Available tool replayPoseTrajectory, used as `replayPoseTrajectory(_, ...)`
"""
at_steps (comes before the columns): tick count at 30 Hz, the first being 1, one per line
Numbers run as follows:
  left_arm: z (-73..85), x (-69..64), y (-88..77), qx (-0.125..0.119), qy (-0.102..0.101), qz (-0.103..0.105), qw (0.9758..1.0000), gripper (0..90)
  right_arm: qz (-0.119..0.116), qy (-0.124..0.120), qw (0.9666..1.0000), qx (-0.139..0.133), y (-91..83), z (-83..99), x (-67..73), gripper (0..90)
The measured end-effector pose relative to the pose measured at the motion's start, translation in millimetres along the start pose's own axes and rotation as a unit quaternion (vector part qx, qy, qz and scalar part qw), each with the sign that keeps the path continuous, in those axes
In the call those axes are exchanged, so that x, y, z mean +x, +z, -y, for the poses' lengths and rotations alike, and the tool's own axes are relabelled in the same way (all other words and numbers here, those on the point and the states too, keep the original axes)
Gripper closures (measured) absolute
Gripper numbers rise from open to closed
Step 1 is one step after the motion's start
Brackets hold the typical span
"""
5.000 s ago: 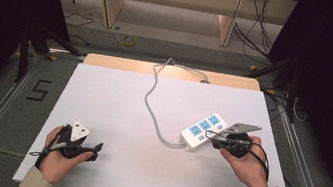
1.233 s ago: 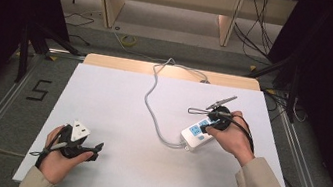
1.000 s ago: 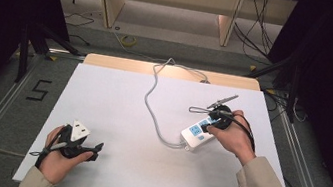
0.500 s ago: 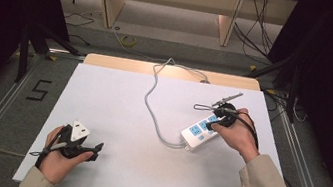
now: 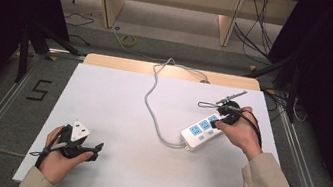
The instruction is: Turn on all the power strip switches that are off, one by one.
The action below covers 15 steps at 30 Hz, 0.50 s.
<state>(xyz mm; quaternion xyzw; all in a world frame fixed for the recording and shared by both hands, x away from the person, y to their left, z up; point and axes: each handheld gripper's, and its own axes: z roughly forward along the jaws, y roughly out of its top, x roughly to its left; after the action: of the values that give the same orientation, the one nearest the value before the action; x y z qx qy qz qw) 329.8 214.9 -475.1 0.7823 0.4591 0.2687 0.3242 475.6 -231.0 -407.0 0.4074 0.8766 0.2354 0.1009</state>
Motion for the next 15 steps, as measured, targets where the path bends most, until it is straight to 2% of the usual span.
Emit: replayPoseTrajectory(15, 0.0, 0.0, 0.0, 0.000, 0.000, 0.000, 1.0000, 18.4, 0.006, 0.004, 1.0000, 0.001, -0.3, -0.3, -5.8, 90.0)
